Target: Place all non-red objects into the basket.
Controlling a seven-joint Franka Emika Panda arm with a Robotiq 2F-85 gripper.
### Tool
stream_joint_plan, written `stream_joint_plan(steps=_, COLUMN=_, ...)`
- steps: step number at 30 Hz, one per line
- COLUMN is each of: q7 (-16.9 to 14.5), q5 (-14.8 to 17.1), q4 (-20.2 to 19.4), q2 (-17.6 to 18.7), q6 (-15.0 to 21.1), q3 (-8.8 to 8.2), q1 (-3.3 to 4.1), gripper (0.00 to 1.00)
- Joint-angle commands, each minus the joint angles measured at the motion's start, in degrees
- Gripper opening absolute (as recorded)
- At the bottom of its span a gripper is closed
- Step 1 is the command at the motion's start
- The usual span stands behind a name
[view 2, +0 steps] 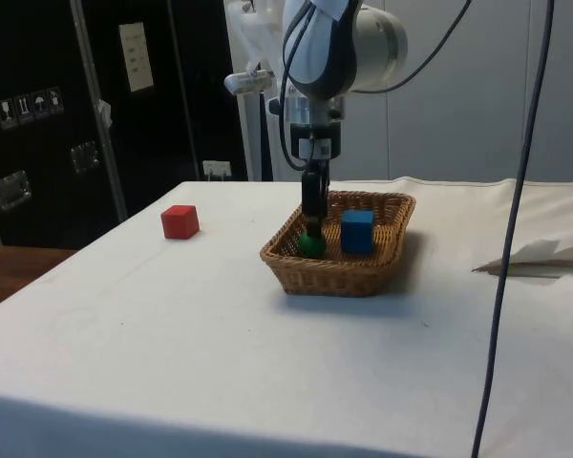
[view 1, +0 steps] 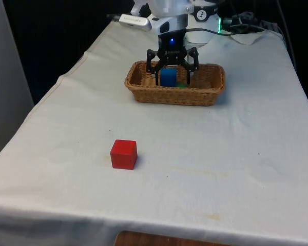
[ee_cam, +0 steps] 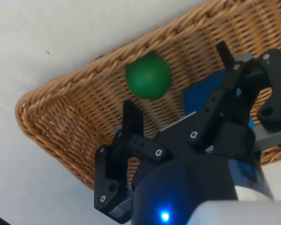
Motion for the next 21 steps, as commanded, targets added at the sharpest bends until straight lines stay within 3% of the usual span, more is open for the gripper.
stream_joint_plan(steps=1, q7=-0.17, q5=0.40, q4=-0.17, q2=-0.11, q6=0.40, q3=0.23, q1=-0.11, gripper=1.00)
stream_joint_plan(steps=5, q7=1.26, q5=-0.86, q4=-0.46, q2=-1.66, q6=-0.69, q3=-0.69, q1=0.29, gripper=1.00)
stream_joint_plan(steps=6, q7=0.40, q5=0.00, q4=0.00, q2=-0.63, q6=-0.17, q3=0.00, q1=-0.06, gripper=1.00)
stream_joint_plan(steps=7, q7=1.60, q5=-1.09, q4=-0.57, q2=-2.06, q6=-0.92, q3=-0.80, q1=0.34, gripper=1.00)
stream_joint_plan(steps=11, q7=3.09, q5=-2.01, q4=-1.15, q2=-3.95, q6=-1.49, q3=-0.97, q1=0.40, gripper=1.00)
stream_joint_plan(steps=14, q7=5.04, q5=-3.44, q4=-1.72, q2=-6.07, q6=-2.18, q3=-0.86, q1=0.23, gripper=1.00)
stream_joint_plan(steps=15, q7=3.50, q5=-1.72, q4=-1.72, q2=-6.07, q6=-1.78, q3=-0.06, q1=-0.17, gripper=1.00)
stream_joint_plan(steps=16, q7=5.56, q5=-3.78, q4=-1.83, q2=-6.65, q6=-2.35, q3=-0.80, q1=0.23, gripper=1.00)
stream_joint_plan(steps=21, q7=9.05, q5=-6.25, q4=-2.01, q2=-9.85, q6=-4.07, q3=-0.40, q1=0.06, gripper=1.00)
